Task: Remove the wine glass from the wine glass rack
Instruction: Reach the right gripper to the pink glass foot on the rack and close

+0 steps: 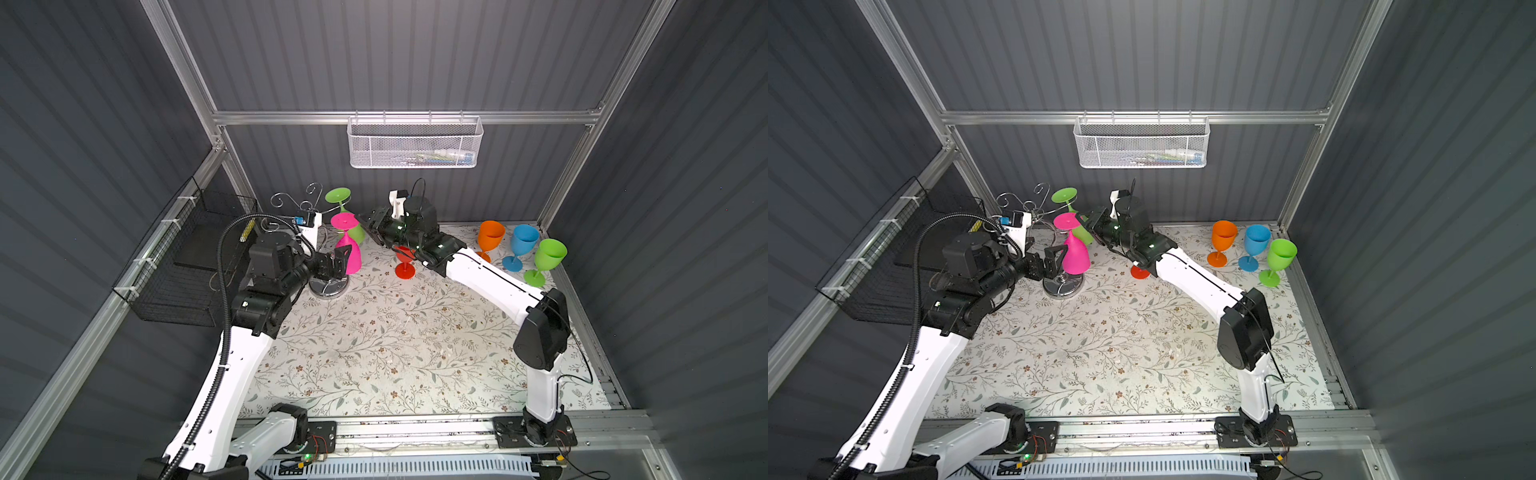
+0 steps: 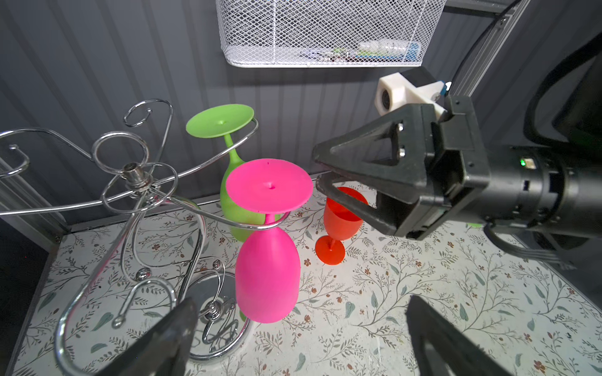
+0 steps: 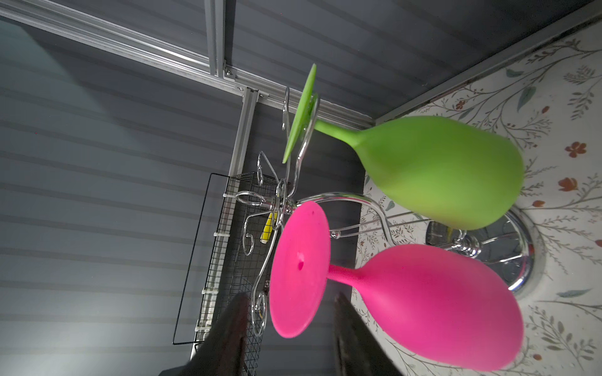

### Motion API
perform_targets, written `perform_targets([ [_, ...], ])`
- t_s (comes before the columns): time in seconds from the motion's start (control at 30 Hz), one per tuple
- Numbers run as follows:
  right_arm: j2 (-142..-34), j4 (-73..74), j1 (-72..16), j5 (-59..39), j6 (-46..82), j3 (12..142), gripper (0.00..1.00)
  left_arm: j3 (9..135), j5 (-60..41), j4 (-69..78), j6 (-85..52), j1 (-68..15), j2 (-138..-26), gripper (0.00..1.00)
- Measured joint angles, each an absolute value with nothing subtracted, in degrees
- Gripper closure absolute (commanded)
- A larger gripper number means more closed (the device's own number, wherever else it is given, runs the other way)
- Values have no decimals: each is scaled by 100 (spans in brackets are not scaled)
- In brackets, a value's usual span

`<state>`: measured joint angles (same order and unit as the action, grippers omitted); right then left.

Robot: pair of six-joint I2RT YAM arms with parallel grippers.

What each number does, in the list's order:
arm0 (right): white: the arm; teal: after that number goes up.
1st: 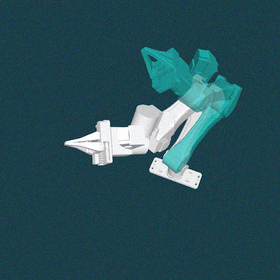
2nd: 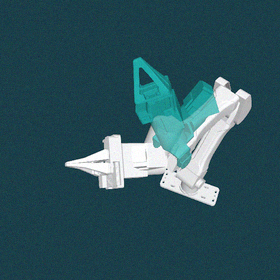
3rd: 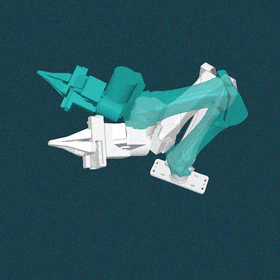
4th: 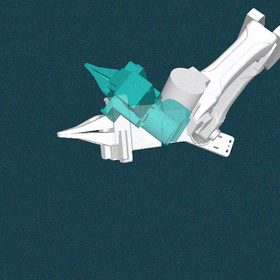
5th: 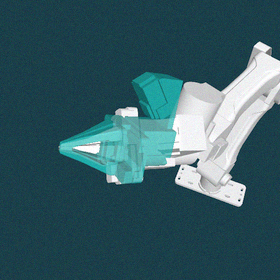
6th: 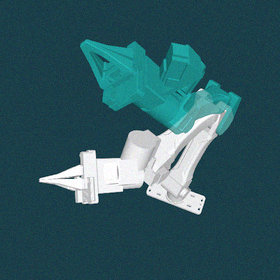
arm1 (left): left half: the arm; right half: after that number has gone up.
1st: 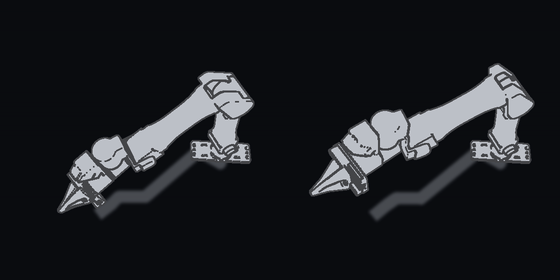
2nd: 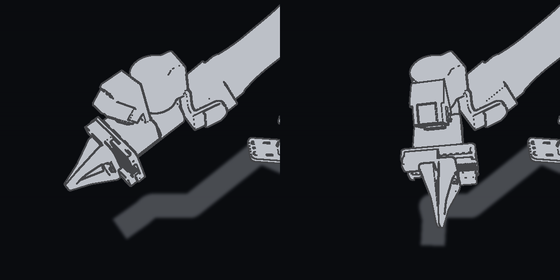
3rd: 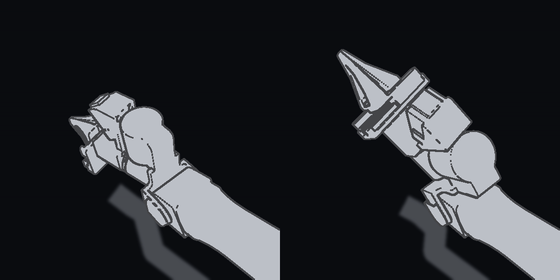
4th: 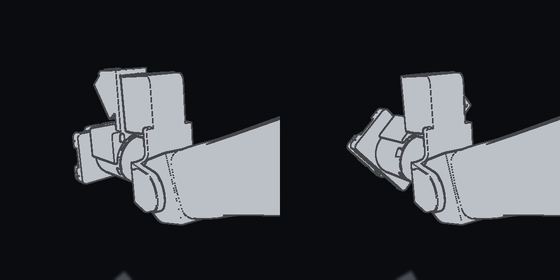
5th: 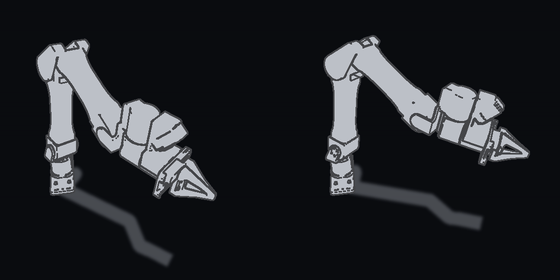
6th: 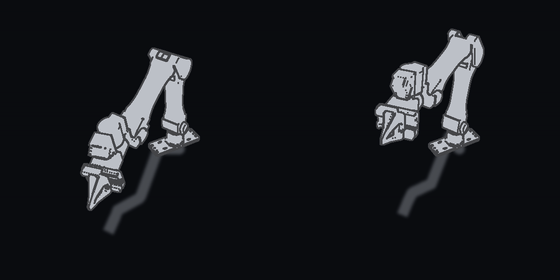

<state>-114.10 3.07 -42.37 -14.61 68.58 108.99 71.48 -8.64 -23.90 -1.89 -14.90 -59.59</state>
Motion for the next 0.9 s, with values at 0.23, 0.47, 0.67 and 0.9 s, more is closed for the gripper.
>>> perform_targets([
  [0.23, -11751, 266, -4230, -1479, 6919, 11163, 61, 7116, -902, -2165, -189, -1490, -5636, 0],
  [0.47, -11961, 150, -4230, -1476, 6973, 11351, 78, 7041, -913, -2067, -189, -1490, -5596, 0],
  [0.67, -11966, 78, -4230, -1411, 6914, 11581, 96, 6949, -908, -2051, -183, -1490, -5596, 0],
  [0.9, -11955, 23, -4241, -1243, 6790, 11625, 100, 6879, -904, -2047, -163, -1490, -5551, 0],
])
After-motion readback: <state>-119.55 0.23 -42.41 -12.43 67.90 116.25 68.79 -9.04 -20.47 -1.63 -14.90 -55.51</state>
